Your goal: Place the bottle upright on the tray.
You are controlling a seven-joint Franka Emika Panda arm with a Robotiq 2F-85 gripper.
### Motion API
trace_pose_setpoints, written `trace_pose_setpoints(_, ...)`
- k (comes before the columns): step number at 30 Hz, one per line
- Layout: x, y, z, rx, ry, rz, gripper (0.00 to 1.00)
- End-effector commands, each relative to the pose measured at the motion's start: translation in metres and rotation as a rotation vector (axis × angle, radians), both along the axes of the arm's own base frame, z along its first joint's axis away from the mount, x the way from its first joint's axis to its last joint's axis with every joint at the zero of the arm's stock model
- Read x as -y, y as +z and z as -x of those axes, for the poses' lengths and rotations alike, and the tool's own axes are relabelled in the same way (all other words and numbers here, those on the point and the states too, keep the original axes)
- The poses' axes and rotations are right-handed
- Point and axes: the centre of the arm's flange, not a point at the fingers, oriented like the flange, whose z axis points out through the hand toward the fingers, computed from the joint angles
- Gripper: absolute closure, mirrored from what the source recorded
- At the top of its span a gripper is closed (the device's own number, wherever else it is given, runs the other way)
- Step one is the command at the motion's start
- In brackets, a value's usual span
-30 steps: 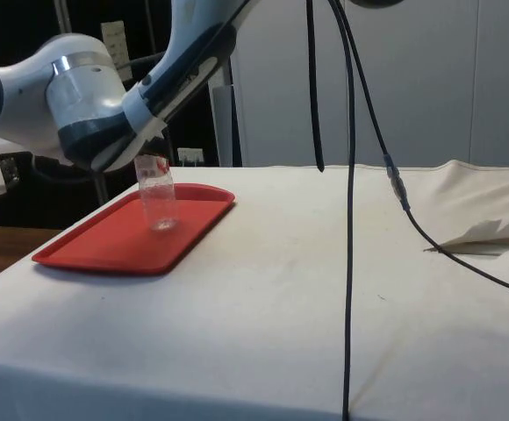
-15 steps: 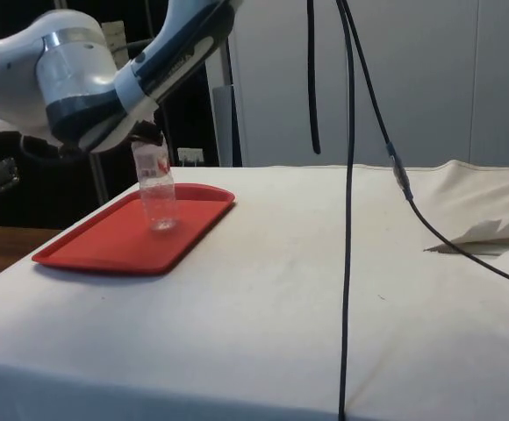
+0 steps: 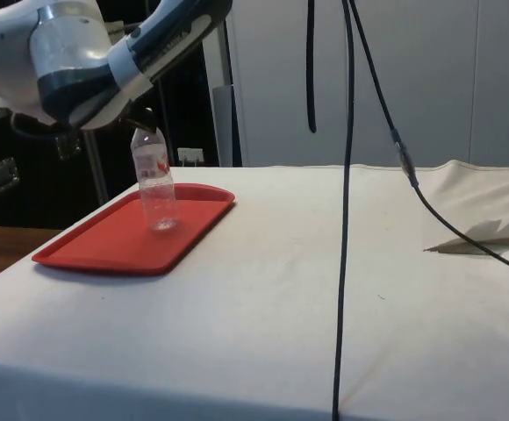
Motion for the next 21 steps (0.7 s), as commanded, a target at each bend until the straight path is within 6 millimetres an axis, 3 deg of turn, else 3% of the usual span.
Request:
trace_pose_setpoints(1, -0.001, 0.006, 0.0, 0.003, -0.002, -0.02, 0.0)
trace_pose_setpoints(21, -0.002, 0.055, 0.002, 0.034, -0.006, -0.049, 0.0)
